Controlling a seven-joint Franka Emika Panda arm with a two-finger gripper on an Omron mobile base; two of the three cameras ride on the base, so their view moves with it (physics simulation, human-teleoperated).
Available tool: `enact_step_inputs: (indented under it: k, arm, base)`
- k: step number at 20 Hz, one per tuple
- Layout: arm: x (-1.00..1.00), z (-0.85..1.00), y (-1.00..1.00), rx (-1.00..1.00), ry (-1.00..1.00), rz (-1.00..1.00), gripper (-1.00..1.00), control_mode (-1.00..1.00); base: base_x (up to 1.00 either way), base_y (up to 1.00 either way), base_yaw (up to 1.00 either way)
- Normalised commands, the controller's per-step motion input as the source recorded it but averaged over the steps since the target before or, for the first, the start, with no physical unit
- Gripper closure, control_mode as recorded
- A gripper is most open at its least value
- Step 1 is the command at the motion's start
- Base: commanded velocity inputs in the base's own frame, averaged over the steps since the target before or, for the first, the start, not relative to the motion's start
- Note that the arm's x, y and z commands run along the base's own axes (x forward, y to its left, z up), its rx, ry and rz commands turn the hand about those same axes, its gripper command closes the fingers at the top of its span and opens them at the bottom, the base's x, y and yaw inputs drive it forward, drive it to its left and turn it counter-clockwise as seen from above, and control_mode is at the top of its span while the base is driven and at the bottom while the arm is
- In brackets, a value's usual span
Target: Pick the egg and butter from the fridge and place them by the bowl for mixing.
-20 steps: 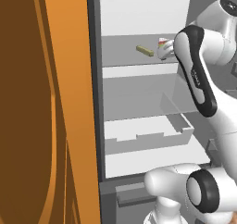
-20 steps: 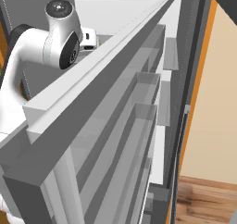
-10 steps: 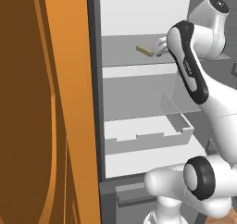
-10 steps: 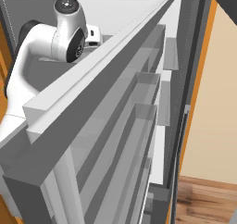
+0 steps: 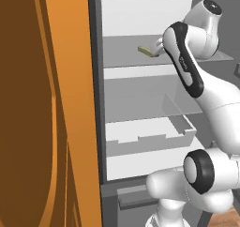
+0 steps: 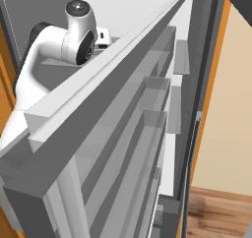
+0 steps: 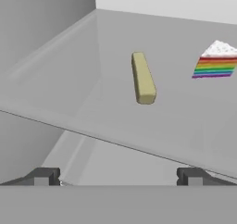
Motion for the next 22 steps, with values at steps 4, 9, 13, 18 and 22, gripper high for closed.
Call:
enact_step_inputs:
  k: [4,9,13,18,22]
  arm:
    - [0.23,-0.01,0.00,0.00,0.00,0.00,-1.00,-1.00]
    - [0.15,-0.02,0.00,0.00,0.00,0.00,-1.00,-1.00]
    - [0.12,-0.06,0.00,0.00,0.02,0.00,-1.00,-1.00]
    - [0.15,-0.10,0.00,0.00,0.01,0.00,-1.00,-1.00]
    - [0.15,-0.09,0.02,0.00,0.02,0.00,-1.00,-1.00]
  base:
    - [0.00,0.00,0.00]
    - [0.00,0.00,0.00]
    - [0.00,0.00,0.00]
    - [0.00,0.00,0.00]
    - [0.00,0.00,0.00]
